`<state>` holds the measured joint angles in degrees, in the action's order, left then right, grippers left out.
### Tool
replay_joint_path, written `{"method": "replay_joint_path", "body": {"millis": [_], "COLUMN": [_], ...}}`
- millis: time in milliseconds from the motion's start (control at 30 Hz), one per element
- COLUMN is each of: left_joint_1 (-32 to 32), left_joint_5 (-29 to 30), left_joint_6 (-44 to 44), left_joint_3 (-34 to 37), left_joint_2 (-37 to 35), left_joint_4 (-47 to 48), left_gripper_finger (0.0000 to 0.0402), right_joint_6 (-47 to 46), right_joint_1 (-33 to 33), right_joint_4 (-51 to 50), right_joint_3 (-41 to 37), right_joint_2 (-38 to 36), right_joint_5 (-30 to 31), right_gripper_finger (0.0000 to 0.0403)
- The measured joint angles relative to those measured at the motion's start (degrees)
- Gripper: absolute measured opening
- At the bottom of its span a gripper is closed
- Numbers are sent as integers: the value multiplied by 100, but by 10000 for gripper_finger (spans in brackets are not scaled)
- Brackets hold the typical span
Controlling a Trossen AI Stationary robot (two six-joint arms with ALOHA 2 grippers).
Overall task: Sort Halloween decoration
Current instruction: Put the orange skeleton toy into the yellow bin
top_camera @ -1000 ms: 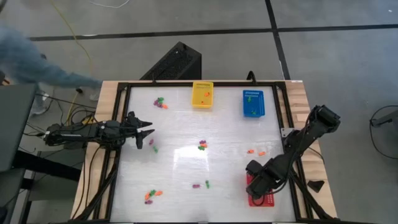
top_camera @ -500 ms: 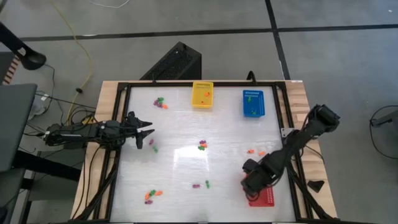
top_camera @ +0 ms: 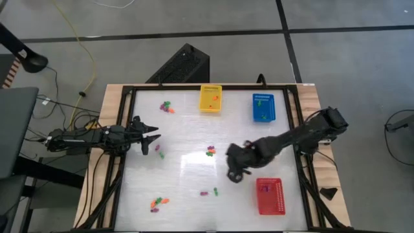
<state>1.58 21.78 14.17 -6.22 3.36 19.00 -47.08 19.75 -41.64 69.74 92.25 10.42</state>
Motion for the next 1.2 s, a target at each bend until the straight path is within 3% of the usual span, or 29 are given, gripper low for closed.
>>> {"method": "replay_joint_path", "body": {"millis": [100, 200, 267, 467, 700, 967, 1067, 1200], "left_joint_1": [1, -1, -1, 0, 1, 1, -1, -1], "left_joint_5": [0, -2, -1, -2, -7, -5, -4, -9], "left_joint_6": [0, 0, 0, 0, 0, 0, 0, 0], "left_joint_3": [0, 0, 0, -1, -2, -2, -2, -2], "left_joint_2": [2, 2, 0, 1, 4, 7, 7, 2], "left_joint_4": [0, 0, -1, -1, 1, 2, 3, 2], "left_gripper_finger": [169, 169, 169, 169, 169, 169, 169, 169], "right_joint_6": [970, 1389, 1537, 2727, 3398, 5374, 5926, 5635], "right_joint_1": [-152, -188, -124, 149, 222, 115, -46, -322], "right_joint_4": [1291, 2193, 2510, 3288, 3527, 5223, 6078, 6467], "right_joint_3": [-2, 86, 187, 376, 1137, 2263, 2647, 3338], "right_joint_2": [409, 793, 1052, 1863, 2527, 3699, 4245, 4785], "right_joint_5": [-414, -1239, -1477, -1484, -1481, -1529, -2334, -3175], "right_gripper_finger": [221, 220, 220, 220, 220, 220, 220, 220]}}
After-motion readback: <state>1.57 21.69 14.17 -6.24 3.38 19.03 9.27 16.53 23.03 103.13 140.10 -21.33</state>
